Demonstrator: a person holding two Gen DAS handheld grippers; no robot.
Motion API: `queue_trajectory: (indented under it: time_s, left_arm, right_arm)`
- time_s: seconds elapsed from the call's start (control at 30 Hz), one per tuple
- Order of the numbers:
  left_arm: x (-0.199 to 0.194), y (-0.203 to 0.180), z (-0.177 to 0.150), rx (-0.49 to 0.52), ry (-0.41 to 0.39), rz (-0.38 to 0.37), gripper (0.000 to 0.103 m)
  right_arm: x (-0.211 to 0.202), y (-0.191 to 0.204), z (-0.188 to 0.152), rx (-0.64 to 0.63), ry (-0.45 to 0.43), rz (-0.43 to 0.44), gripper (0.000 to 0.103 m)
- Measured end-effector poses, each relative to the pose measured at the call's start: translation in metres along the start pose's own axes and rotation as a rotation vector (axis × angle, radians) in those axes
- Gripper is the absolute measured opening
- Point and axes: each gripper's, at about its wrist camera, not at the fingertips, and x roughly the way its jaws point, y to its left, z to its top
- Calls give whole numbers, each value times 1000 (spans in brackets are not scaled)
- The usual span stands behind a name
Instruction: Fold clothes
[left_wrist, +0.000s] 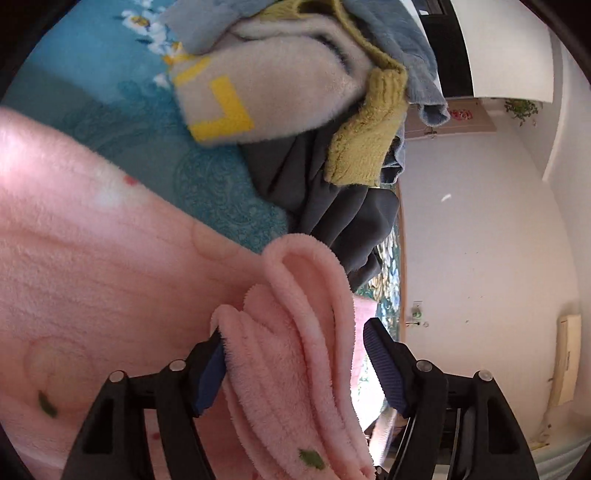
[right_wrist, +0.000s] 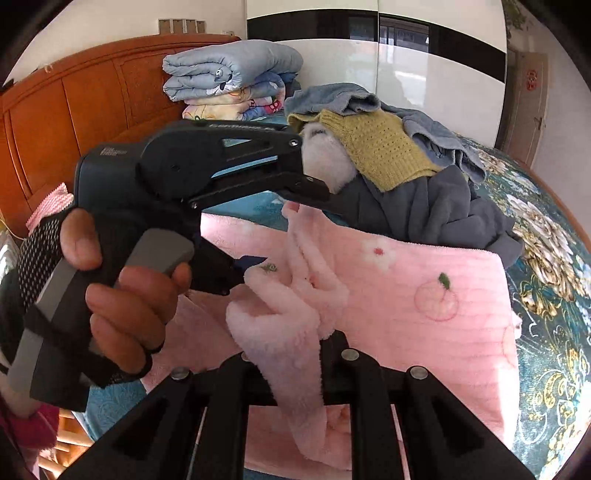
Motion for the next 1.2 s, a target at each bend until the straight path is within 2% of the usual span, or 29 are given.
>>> queue_trajectory:
  time_s: [0.03,0.07,0.2,0.27,0.33,0.4,0.43,0.5,0.63,0.77,0.83,0.93,1.03,1.1,1.17,1.2]
  left_arm:
    - [-4,-2,1,32,-11,24,61]
    - [-8,-4,2,64,-21,49,46]
    - [-24,-11,7,193,-63,146,43]
    - [-32,-15,9,258,-84,194,39]
    - [-40,-19,12,322,-105,243,36]
    - [-33,6,16,273,-94,272,36]
    - [-35,17,16,246,-86,278,36]
    - [-45,33,14,208,-85,269,36]
    - [-99,39,-3,224,-216,238,38]
    - [-139,45,-22,215,-322,237,39]
    - [-157,48,-31,209,-370,245,39]
    - [-186,65,-46,166,-451,263,42]
    - [-231,85,-59,108,-553,300,46]
    - [-266,98,-71,77,-648,315,54]
    - [-297,116,-84,39,-731,349,70]
    - [-310,126,-92,15,-766,374,72]
  right_arm:
    - [-1,2,0,-6,-1,-3,14]
    - [-2,3,0,-5,-1,1,14]
    - [1,14,1,-23,2,9,15]
    - [6,22,0,-34,17,17,19]
    - [18,34,-4,-49,64,51,31]
    - [29,46,-9,-74,102,82,38]
    - [34,51,-12,-82,121,97,45]
    - [36,53,-14,-77,142,134,50]
    - [10,26,-7,21,72,237,51]
    - [5,-15,0,192,11,174,52]
    - [18,-20,-4,221,58,134,52]
    - [49,-17,-18,212,179,118,53]
    - [46,-17,-19,212,157,119,53]
    - [31,-24,-12,244,100,147,53]
    - [23,-28,-11,262,71,152,53]
    - [20,-29,-11,268,63,151,53]
